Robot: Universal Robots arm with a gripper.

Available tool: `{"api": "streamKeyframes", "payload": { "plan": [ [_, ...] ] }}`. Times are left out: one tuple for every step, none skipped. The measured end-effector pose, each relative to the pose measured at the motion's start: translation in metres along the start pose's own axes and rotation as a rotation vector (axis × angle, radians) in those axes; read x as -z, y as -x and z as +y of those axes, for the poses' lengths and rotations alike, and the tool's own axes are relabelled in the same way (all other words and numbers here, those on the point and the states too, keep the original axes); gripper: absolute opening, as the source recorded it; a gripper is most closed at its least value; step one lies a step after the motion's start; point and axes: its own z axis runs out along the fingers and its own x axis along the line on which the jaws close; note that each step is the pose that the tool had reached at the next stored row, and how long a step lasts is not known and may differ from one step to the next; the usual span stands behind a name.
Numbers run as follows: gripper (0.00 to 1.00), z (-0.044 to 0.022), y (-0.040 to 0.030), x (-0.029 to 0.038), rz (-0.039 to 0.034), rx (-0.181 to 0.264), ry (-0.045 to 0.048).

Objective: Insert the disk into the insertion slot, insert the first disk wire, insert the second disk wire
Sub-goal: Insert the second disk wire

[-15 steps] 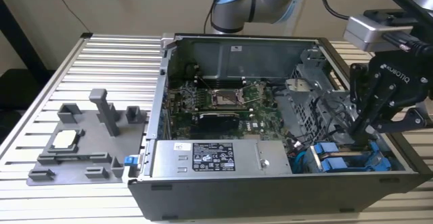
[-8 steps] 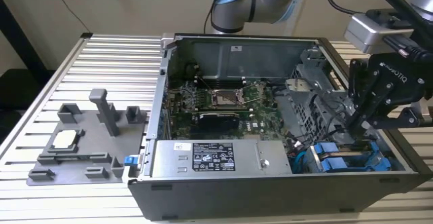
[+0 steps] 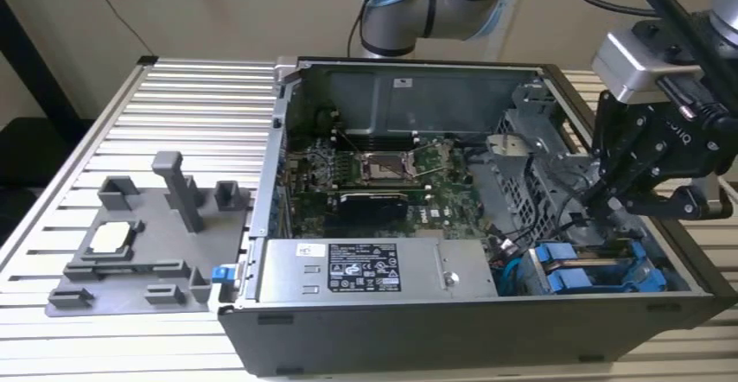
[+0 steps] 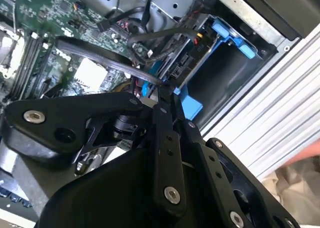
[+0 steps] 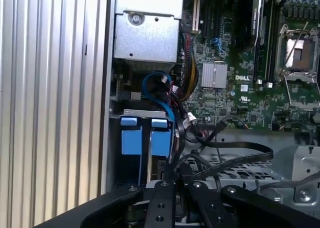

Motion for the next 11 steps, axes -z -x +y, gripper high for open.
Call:
{"api": "streamKeyframes", "payload": {
  "plan": [
    [0.16, -0.0001, -0.0015, 0.0001, -0.0108, 0.000, -0.0006],
    [0.16, -0.0003, -0.0032, 0.0003, -0.0175, 0.000, -0.0009],
    [0.16, -0.0006, -0.0051, 0.0005, -0.0220, 0.000, -0.0011],
    [0.16, -0.0009, -0.0071, 0.0006, -0.0243, 0.000, -0.0010],
    [0.16, -0.0012, -0.0091, 0.0007, -0.0261, 0.000, -0.0009],
    [0.16, -0.0015, -0.0109, 0.0008, -0.0277, 0.000, -0.0009],
    [0.16, -0.0016, -0.0121, 0.0008, -0.0287, 0.000, -0.0010],
    [0.16, -0.0018, -0.0131, 0.0008, -0.0295, 0.000, -0.0010],
    [0.16, -0.0020, -0.0139, 0.0006, -0.0302, 0.000, -0.0011],
    [0.16, -0.0021, -0.0146, 0.0004, -0.0310, 0.000, -0.0011],
    [0.16, -0.0022, -0.0152, 0.0000, -0.0319, 0.000, -0.0012]
  ]
}}
